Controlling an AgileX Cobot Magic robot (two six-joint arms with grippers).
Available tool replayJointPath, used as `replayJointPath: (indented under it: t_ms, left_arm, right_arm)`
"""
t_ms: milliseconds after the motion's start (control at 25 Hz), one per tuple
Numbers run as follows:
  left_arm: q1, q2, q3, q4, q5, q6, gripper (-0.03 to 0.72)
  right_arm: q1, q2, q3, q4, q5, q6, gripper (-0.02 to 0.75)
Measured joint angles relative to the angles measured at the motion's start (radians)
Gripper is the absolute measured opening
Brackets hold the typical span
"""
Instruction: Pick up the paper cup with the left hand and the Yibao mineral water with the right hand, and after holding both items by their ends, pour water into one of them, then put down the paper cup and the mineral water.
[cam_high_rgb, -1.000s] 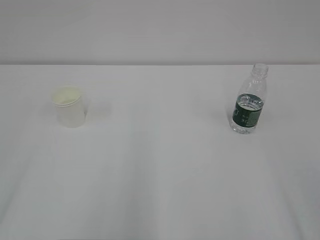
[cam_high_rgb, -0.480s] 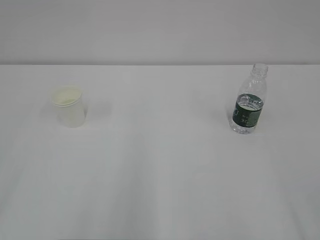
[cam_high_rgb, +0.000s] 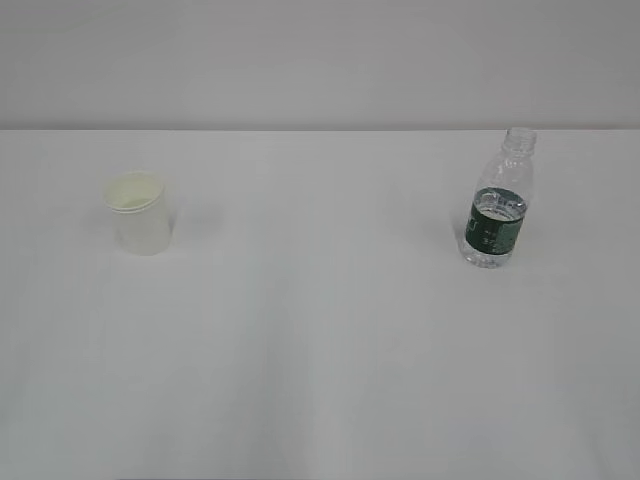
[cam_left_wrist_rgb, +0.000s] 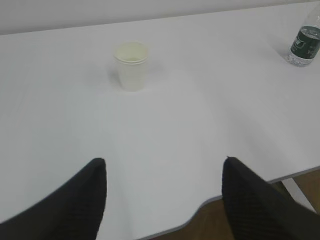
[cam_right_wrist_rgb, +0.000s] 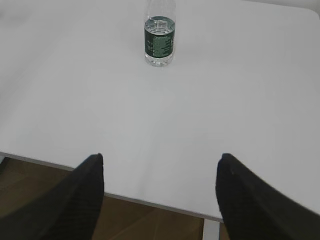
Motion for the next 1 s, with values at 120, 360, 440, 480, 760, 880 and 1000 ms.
replayJointPath:
  t_ms: [120, 360, 440, 480, 760, 880, 1000]
  left_arm:
    - [0.0, 0.0, 0.0, -0.022, 0.033, 0.0, 0.512]
    - [0.0, -0.027, 0.0, -0.029, 0.141, 0.0, 0.49]
    - [0.0, -0.044, 0.007, -0.029, 0.141, 0.0, 0.481]
    - [0.0, -0.051, 0.009, -0.029, 0.141, 0.0, 0.476]
    - [0.0, -0.053, 0.009, -0.029, 0.141, 0.0, 0.458]
    - [0.0, -0.053, 0.009, -0.029, 0.141, 0.0, 0.456]
    - [0.016, -0.053, 0.009, -0.029, 0.141, 0.0, 0.455]
  right_arm:
    - [0.0, 0.0, 0.0, -0.028, 0.009, -0.001, 0.529]
    - [0.0, 0.0, 0.009, -0.033, 0.009, -0.002, 0.528]
    - [0.0, 0.0, 0.018, -0.035, 0.007, -0.002, 0.528]
    - [0.0, 0.0, 0.018, -0.037, 0.007, -0.002, 0.527]
    - [0.0, 0.0, 0.02, -0.049, 0.004, 0.007, 0.526]
    - [0.0, 0.0, 0.02, -0.068, 0.003, 0.034, 0.526]
    - [0.0, 0.0, 0.02, -0.068, 0.002, 0.062, 0.525]
